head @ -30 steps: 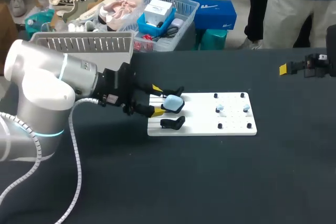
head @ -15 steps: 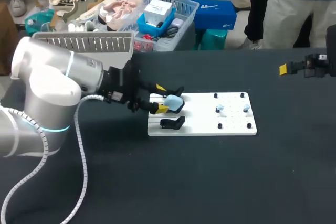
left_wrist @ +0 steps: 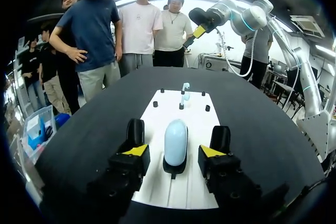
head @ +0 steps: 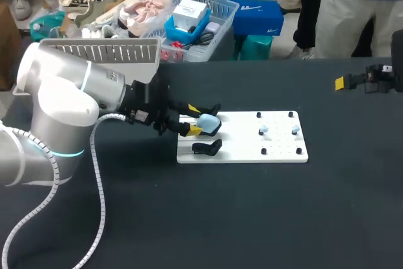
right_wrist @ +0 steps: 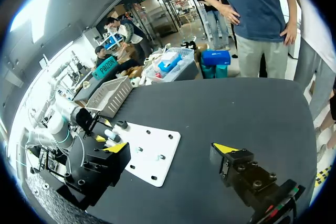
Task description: Pick up each earbud case from the left stands, insert the matching earbuds, close the lid, and place the case in the box.
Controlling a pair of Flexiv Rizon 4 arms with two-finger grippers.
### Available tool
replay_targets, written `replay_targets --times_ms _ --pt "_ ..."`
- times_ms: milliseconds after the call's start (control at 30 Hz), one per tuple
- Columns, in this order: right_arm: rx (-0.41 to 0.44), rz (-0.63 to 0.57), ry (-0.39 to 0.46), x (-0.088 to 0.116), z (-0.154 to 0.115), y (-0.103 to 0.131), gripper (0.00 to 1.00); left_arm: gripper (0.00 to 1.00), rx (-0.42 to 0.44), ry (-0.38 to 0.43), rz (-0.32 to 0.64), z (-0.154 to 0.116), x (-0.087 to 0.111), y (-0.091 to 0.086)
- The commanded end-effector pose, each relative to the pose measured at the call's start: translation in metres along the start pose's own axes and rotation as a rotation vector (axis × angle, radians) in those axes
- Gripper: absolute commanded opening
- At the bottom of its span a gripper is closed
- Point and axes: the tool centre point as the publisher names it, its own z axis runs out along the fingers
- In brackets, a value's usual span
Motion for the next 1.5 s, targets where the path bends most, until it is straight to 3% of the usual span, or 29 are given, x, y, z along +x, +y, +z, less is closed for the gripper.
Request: replay_targets --times_ms 33,1233,1500 --pt "0.001 0.0 0.0 0.0 0.0 0.0 1.0 0.58 0.008 0.006 0.0 0.003 0.001 0.003" --pt "0.001 0.0 0.0 0.0 0.0 0.0 1.0 0.45 0.013 0.026 0.007 0.018 0.001 0.0" --pt "0.001 0.0 0.0 0.0 0.0 0.0 1.0 0.36 0.012 0.023 0.008 0.017 0.001 0.001"
